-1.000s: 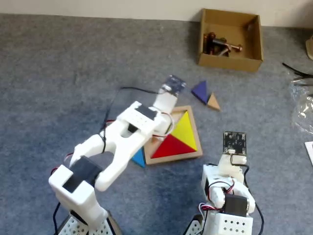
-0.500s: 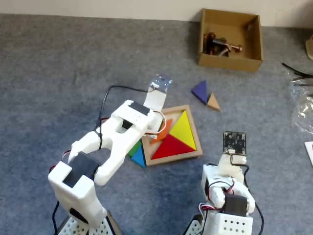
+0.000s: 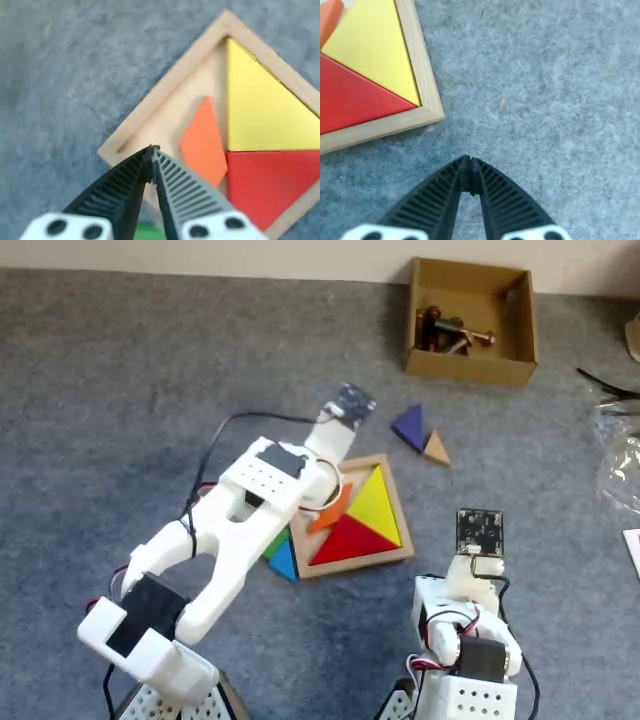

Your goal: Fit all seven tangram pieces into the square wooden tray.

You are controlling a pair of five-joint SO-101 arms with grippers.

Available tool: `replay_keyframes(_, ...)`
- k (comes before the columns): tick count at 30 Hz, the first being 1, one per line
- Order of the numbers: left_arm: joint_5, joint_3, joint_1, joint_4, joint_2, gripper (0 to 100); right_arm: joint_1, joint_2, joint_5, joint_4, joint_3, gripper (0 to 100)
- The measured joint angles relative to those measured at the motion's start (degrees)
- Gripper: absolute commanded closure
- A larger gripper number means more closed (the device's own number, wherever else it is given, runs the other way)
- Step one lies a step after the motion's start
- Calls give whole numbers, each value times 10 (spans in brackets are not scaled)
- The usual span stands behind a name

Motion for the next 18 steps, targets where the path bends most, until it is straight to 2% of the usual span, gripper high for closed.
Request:
replay_keyframes(3,-62,0,6,0,0,994,0,0,0,0,0,994)
replay_keyframes(6,-86,0,8,0,0,994,0,0,0,0,0,994)
replay_keyframes(18,-94,1,57,-77,68,994,0,0,0,0,0,994)
